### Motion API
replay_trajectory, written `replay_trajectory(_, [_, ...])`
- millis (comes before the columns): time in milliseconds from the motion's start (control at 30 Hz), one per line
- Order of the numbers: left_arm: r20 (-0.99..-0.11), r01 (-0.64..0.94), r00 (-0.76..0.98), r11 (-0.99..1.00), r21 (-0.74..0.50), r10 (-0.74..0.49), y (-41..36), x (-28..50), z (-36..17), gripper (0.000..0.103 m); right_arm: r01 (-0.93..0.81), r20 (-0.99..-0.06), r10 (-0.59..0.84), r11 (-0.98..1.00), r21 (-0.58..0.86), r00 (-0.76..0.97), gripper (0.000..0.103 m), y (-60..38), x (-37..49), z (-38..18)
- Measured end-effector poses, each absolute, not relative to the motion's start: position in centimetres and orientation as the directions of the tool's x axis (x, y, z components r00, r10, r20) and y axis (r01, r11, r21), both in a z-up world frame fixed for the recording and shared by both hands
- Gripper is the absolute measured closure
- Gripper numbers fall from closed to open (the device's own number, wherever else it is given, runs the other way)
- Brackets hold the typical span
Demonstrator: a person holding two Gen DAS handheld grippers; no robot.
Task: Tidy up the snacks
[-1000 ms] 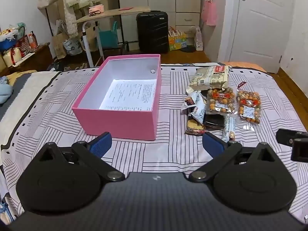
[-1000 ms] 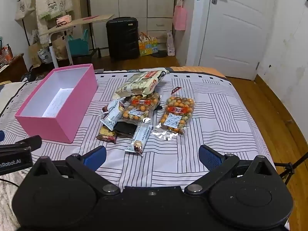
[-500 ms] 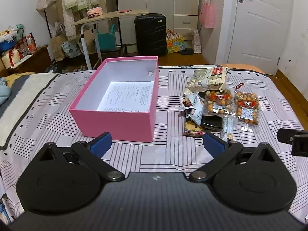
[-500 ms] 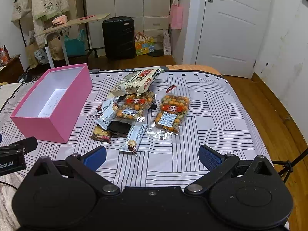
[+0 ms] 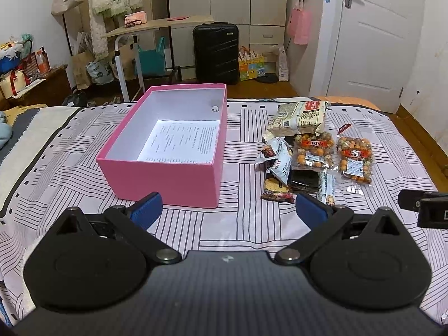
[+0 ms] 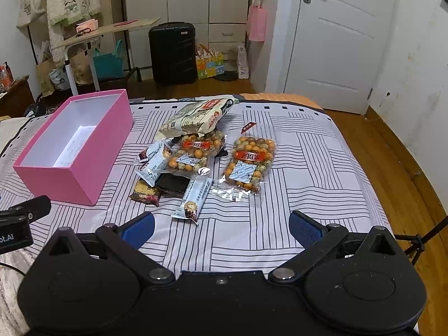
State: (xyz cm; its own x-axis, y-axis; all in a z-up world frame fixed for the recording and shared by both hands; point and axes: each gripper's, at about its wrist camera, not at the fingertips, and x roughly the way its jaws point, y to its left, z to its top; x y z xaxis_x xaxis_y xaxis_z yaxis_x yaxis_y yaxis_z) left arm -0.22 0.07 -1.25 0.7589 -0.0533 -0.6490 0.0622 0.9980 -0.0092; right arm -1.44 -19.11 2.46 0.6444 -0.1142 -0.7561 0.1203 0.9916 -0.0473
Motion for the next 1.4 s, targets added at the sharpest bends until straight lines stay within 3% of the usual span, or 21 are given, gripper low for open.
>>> replay_trajectory(900, [-0.664, 0.069, 0.746, 0.998, -0.007, -0.056, 0.3, -0.4, -1.7, 0.0, 0.106, -0.748, -0.103, 0.993, -0.044, 0.656, 0.0, -19.1, -1.7, 2.3])
replay_trajectory(1400, [-0.698, 0.211, 0.694, 0.977, -0.037, -0.176, 0.2, 4.0, 0.7, 0.007, -0.019, -0.584, 0.026, 1.0, 0.019, 0.811, 0.0, -19.8, -0.2, 4.2])
